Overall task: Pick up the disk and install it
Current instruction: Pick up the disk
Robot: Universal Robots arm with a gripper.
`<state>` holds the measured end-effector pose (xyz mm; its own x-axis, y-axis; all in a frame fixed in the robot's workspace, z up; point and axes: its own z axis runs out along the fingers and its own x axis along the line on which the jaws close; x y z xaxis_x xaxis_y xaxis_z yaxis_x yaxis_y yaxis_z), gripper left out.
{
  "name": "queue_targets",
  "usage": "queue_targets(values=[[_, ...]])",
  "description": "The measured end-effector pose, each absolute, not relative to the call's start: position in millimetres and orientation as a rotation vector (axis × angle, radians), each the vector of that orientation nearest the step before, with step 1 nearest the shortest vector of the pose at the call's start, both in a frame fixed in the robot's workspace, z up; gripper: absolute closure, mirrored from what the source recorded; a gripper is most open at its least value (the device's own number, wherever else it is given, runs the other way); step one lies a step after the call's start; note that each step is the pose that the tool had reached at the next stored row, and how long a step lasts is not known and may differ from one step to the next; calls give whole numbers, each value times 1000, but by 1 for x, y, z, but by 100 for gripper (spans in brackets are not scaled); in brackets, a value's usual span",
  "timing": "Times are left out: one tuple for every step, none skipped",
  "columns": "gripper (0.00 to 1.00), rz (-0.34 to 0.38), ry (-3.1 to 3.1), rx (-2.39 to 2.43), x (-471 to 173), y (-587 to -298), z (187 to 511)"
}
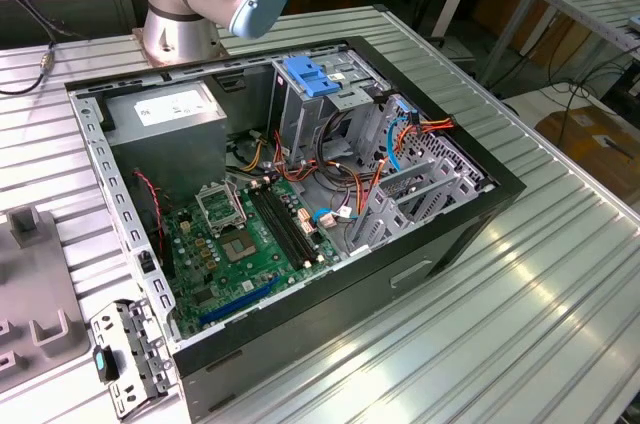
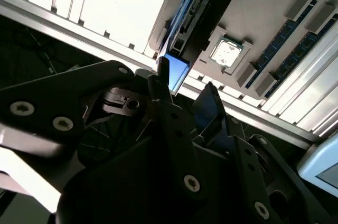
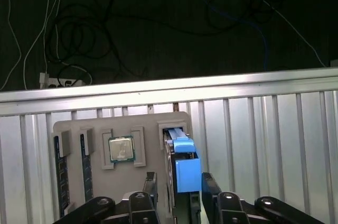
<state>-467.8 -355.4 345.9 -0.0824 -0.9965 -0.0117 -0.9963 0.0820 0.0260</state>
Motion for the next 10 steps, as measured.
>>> queue_targets(values=[[53,-39,-2305,2123,-468,-355,345],[53,-38,-2306,2124,-468,-355,344],[53,-38,-2306,2124,-468,-355,344],[53,-38,-2306,2124,-468,-355,344],[53,-38,-2306,2124,-468,-355,344],[53,-38,-2306,2124,-468,-355,344],[53,-38,-2306,2124,-468,-355,344],[53,-38,-2306,2124,-468,-355,344],[53,-38,-2306,2124,-468,-355,344],[53,-38,-2306,2124,-468,-355,344]])
